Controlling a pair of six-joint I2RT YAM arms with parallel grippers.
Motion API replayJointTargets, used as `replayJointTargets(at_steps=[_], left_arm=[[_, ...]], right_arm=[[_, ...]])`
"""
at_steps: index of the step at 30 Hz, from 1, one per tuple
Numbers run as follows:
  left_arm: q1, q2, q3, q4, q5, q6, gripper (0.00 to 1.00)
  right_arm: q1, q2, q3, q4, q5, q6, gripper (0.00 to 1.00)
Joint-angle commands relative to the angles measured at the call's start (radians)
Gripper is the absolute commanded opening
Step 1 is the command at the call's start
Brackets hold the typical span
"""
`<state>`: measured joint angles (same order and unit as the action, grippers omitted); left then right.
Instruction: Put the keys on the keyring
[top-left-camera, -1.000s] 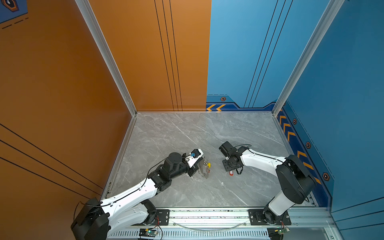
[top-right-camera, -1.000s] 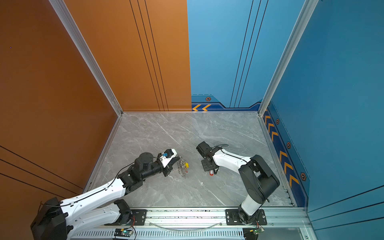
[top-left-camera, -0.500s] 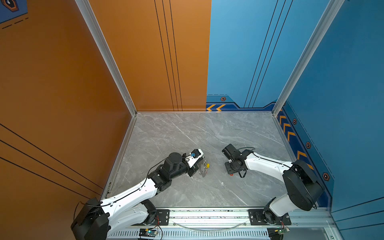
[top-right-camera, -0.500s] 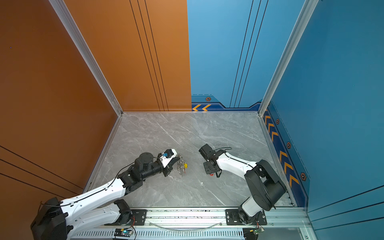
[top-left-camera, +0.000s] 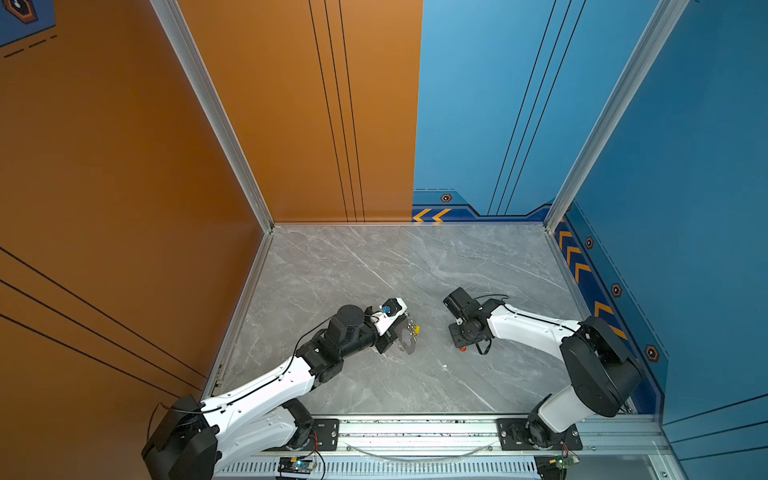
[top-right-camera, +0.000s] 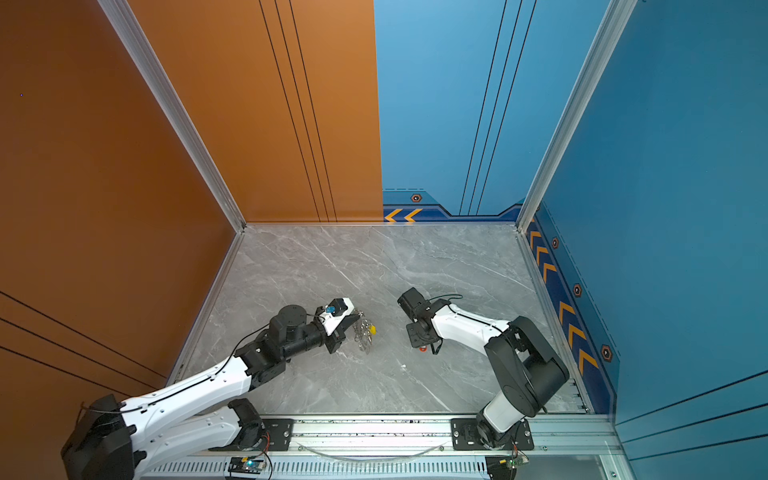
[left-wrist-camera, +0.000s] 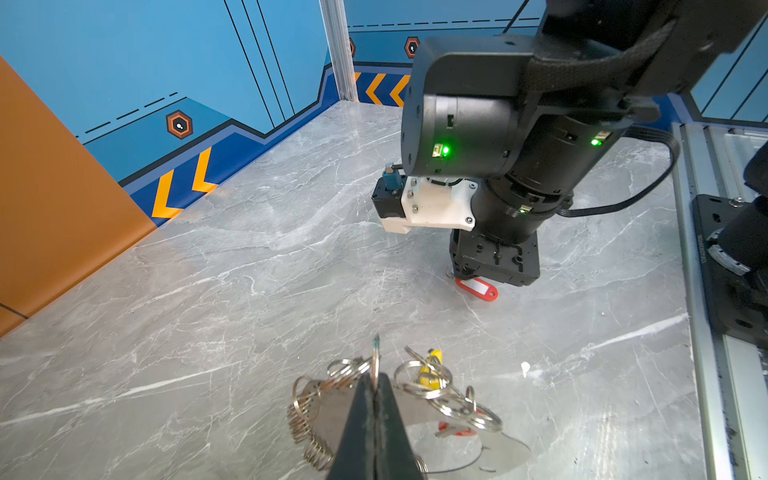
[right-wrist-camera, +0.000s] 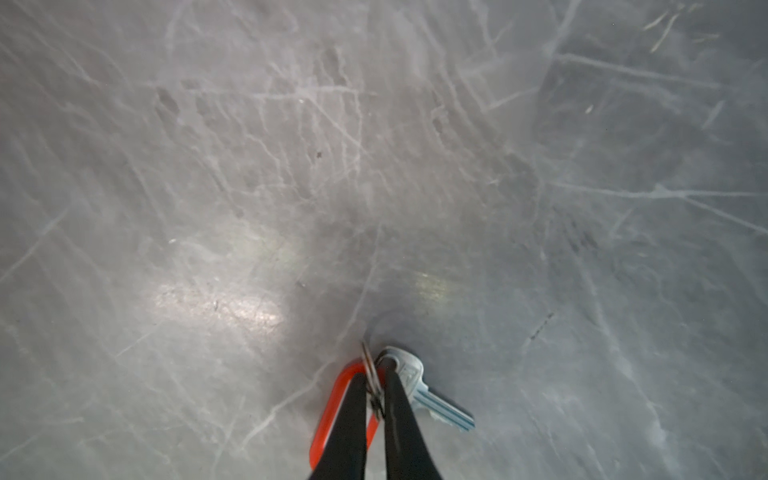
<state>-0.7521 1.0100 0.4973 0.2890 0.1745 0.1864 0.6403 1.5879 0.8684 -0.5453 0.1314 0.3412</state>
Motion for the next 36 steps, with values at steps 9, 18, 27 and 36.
replayJointTargets(at_steps=[9, 18, 27, 36], left_arm=[[-0.007, 0.006, 0.003, 0.047, -0.011, 0.004, 0.0], [-0.006, 0.011, 0.004, 0.047, -0.006, 0.003, 0.0], [-0.012, 0.04, 0.018, 0.047, 0.151, -0.001, 0.0], [-0.024, 0.044, 0.027, 0.03, 0.283, 0.007, 0.0]], right_arm=[[0.002, -0.007, 0.021, -0.016, 0.029, -0.011, 0.0], [0.043, -0.256, 0.044, -0.045, 0.001, -0.174, 0.0], [0.055, -0.548, -0.073, 0.185, -0.231, -0.31, 0.0], [0.136, -0.623, -0.138, 0.288, -0.367, -0.369, 0.0]])
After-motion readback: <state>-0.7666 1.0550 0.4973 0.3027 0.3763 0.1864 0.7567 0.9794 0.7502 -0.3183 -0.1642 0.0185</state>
